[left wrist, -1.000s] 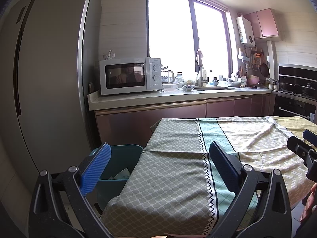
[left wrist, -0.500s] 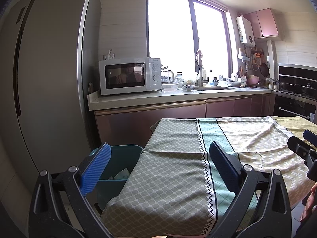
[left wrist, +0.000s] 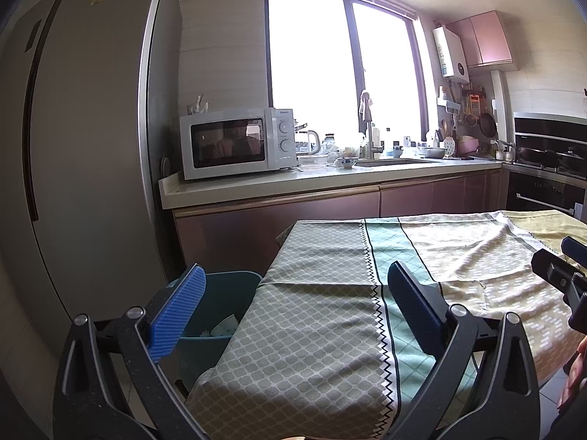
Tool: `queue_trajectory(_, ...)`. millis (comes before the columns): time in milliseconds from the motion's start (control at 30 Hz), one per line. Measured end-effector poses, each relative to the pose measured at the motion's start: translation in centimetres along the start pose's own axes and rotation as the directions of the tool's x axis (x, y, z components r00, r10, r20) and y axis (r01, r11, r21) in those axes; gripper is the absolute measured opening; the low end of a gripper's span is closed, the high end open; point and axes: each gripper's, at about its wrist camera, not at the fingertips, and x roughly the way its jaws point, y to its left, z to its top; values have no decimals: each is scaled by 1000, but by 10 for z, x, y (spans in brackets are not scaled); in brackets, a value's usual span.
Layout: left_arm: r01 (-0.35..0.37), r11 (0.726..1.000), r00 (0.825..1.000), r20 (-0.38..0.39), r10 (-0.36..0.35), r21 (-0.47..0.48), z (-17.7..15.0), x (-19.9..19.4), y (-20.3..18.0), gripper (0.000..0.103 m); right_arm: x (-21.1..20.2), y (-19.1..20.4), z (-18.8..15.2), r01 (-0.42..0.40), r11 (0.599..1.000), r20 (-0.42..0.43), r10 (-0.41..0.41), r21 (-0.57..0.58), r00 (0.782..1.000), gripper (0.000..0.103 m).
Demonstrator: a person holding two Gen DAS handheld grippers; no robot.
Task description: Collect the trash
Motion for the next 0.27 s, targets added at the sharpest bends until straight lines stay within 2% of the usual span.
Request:
queue_trajectory(133, 38, 999, 997, -62, -37, 15, 1, 16, -10, 98, 3, -4, 0, 3, 1000, -14, -3, 6, 1000, 97)
queue_trajectory(267, 93, 995, 983, -159, -87, 30, 3, 51, -25, 98, 13, -21, 2, 35, 999, -56, -34, 17, 998, 97)
